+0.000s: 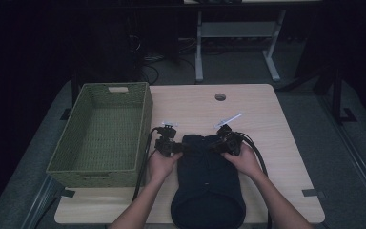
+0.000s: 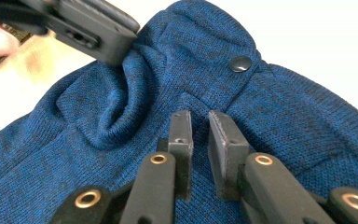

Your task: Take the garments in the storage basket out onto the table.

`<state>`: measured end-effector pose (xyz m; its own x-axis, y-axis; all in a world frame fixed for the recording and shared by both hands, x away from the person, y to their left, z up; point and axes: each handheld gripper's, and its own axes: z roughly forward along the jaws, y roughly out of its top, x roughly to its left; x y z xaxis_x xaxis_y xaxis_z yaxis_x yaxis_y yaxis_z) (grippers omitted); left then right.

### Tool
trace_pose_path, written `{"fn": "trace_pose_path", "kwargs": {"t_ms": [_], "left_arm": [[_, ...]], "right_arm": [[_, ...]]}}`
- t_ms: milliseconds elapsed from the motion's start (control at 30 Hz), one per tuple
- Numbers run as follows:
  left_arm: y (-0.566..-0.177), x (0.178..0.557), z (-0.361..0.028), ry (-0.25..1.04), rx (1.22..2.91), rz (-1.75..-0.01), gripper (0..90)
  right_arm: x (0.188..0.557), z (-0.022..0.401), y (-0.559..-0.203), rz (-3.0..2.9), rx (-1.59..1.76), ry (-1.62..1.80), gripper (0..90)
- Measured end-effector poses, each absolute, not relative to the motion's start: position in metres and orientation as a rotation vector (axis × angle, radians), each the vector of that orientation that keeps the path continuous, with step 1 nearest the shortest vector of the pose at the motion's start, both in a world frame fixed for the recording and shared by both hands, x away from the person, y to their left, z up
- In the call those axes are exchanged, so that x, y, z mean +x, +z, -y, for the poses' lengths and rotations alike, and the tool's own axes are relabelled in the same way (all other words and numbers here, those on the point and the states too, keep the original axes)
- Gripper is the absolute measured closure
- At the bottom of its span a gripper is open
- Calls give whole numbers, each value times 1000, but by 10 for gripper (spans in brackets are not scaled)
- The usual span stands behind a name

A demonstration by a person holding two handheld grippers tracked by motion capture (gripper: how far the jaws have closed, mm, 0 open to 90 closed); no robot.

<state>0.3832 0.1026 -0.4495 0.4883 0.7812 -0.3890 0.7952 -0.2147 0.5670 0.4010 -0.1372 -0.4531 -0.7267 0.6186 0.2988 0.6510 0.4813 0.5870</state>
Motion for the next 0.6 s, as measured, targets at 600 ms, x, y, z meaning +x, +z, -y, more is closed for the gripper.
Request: {"fn": "trace_pose_path", "kwargs": {"t_ms": [600], "left_arm": [[-437,393,-104,-6,1971,-1305,727]], "right_arm": [[406,174,-430,2594,-1289,-1176,642]]}}
